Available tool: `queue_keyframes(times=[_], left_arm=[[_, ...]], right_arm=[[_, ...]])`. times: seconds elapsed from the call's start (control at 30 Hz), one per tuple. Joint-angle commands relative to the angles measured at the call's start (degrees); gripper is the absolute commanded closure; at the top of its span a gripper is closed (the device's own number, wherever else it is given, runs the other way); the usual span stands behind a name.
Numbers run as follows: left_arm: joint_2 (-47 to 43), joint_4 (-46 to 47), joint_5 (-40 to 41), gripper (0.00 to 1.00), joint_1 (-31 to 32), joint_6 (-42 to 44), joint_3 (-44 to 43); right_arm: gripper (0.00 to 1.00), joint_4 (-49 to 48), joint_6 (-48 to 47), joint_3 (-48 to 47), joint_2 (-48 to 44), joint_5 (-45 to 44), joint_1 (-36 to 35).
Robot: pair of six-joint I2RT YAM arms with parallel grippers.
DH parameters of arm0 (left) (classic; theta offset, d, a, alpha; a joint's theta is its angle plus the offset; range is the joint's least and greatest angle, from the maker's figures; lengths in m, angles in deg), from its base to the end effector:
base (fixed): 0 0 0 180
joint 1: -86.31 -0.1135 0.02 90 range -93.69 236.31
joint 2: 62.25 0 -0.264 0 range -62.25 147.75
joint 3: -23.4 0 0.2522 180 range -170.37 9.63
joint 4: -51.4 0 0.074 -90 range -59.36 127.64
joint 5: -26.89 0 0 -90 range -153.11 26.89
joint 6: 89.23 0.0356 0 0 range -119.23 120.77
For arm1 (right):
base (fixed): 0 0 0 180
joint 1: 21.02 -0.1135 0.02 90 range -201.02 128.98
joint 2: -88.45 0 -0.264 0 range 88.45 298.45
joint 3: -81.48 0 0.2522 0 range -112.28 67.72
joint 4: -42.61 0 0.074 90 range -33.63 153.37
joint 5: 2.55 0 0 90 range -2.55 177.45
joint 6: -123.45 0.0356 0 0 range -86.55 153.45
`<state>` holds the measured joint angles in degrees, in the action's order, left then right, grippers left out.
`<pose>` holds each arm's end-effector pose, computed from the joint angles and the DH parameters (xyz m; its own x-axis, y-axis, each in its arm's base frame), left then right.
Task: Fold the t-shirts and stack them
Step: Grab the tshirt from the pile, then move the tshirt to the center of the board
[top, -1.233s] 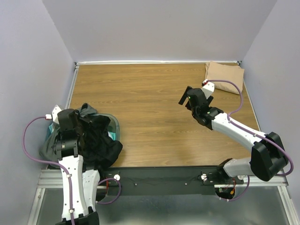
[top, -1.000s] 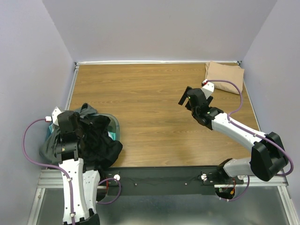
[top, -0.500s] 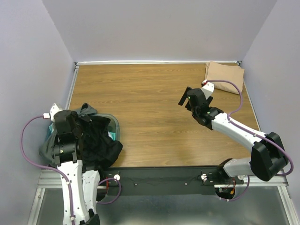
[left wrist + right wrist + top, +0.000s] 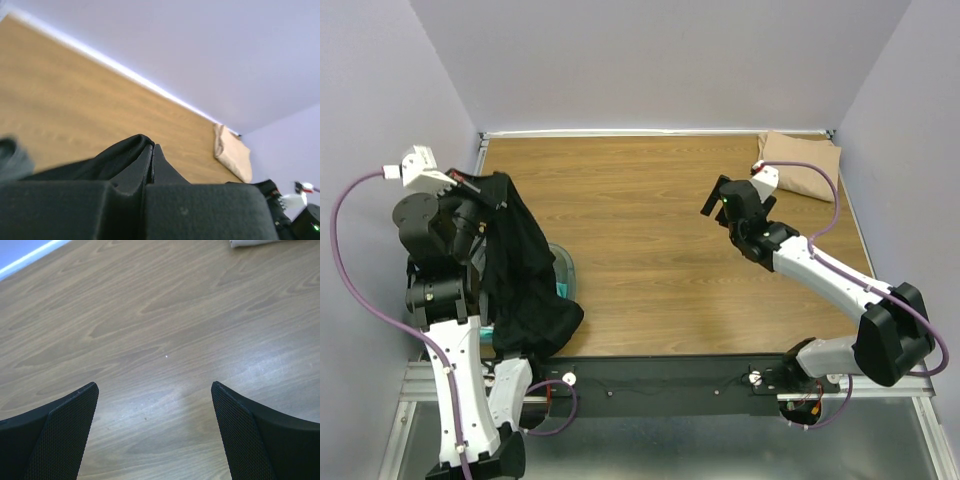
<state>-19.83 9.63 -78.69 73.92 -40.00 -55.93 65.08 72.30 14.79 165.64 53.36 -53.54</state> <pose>0.1336 0.0196 0.4339 -0.0984 -0.6656 -0.7398 -0.0126 0.7441 -0.6679 0.2605 0.1424 0.2687 -0.3879 0.3688 -0.8447 0.2499 0.9242 0.2887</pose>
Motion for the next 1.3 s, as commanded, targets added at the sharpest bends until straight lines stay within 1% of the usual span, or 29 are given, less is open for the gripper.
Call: queue_keyframes(times=[0.0, 0.03, 0.1, 0.2, 0.3, 0.33, 0.4, 0.47, 0.5, 0.57, 0.6, 0.63, 0.7, 0.73, 0.77, 0.83, 0.9, 1.0, 1.03, 1.1, 1.13, 1.17, 1.2, 1.23, 1.27], left_arm=[[2.32, 12.79, -10.61, 1.00, -0.27, 3.42, -3.87], [3.45, 16.55, -13.23, 1.00, -0.10, 3.33, -4.66], [4.78, 19.99, -16.49, 1.00, 0.16, 3.51, -5.71], [7.85, 25.36, -17.82, 1.00, 2.53, 4.03, -9.31], [12.50, 30.28, -17.65, 1.00, 7.97, 4.91, -14.32], [15.39, 31.69, -17.21, 1.00, 11.73, 5.18, -17.55], [18.39, 32.84, -16.16, 1.00, 15.88, 5.96, -22.30], [22.07, 34.42, -14.93, 1.00, 19.92, 6.58, -24.87], [23.14, 34.77, -14.14, 1.00, 23.33, 6.76, -26.79], [26.64, 36.97, -13.87, 1.00, 26.17, 6.67, -28.39], [27.89, 37.58, -13.61, 1.00, 29.40, 6.59, -29.18], [29.20, 39.33, -13.78, 1.00, 30.74, 6.58, -31.10], [34.03, 39.61, -14.22, 1.00, 33.81, 7.55, -34.44], [35.70, 39.96, -14.48, 1.00, 36.09, 7.73, -37.94], [38.51, 40.22, -14.92, 1.00, 36.81, 7.73, -39.54], [40.63, 41.19, -15.62, 1.00, 38.13, 7.82, -42.70], [41.87, 42.33, -15.45, 1.00, 38.22, 8.08, -42.29], [41.00, 42.69, -12.39, 1.00, 38.22, 10.09, -36.85], [40.47, 42.60, -10.03, 1.00, 38.13, 11.84, -31.70], [38.55, 42.16, -6.68, 1.00, 37.87, 13.17, -25.18], [37.66, 39.55, -2.23, 1.00, 37.52, 13.44, -19.23], [37.57, 37.78, 0.26, 1.00, 36.82, 13.44, -16.47], [37.39, 35.76, 2.80, 0.90, 36.55, 13.44, -13.92], [37.65, 30.09, 8.83, 0.57, 36.20, 13.27, -9.80], [38.35, 28.12, 10.89, 0.44, 35.77, 13.61, -8.20]], right_arm=[[0.00, 0.78, -1.93, -3.32, 0.77, -3.88, 0.34], [0.00, 0.78, -2.28, -3.67, 0.86, -4.14, 0.34], [0.00, 0.78, -2.99, -4.81, 1.03, -4.85, 0.34], [0.00, 0.78, -4.04, -6.04, 1.47, -5.81, 0.34], [0.00, 0.87, -5.10, -7.98, 2.26, -6.61, 0.43], [0.00, 0.78, -5.36, -9.03, 2.61, -6.87, 0.52], [0.00, 0.78, -6.15, -10.00, 2.88, -7.39, 0.52], [0.00, 0.78, -6.59, -11.05, 2.79, -8.01, 0.52], [0.00, 0.78, -6.77, -11.32, 2.36, -8.54, 0.69], [0.00, 0.78, -7.03, -11.67, 1.48, -9.15, 0.87], [0.00, 0.78, -7.21, -11.67, 1.13, -10.03, 0.96], [0.00, 0.70, -7.30, -11.67, -0.01, -10.64, 1.05], [0.00, 0.78, -7.82, -11.32, -1.24, -12.13, 1.31], [0.00, 0.78, -8.09, -11.15, -1.86, -12.75, 1.57], [0.00, 0.78, -8.35, -10.97, -3.08, -13.37, 1.57], [0.00, 0.78, -8.97, -10.09, -4.41, -14.86, 1.92], [0.00, 0.78, -9.40, -9.39, -6.17, -16.27, 2.10], [0.00, 0.78, -9.67, -7.55, -7.92, -17.15, 2.37], [0.00, 0.78, -9.58, -6.50, -8.36, -17.07, 2.45], [0.00, 0.87, -9.50, -5.35, -9.07, -16.63, 2.45], [0.00, 0.96, -9.41, -4.13, -9.16, -16.28, 2.45], [0.00, 1.22, -9.06, -3.51, -9.33, -15.84, 2.45], [0.00, 1.40, -8.79, -2.89, -9.51, -14.88, 2.45], [0.00, 1.57, -8.36, -2.01, -9.77, -14.17, 2.54], [0.00, 1.75, -7.83, -1.14, -9.78, -13.56, 2.54]])
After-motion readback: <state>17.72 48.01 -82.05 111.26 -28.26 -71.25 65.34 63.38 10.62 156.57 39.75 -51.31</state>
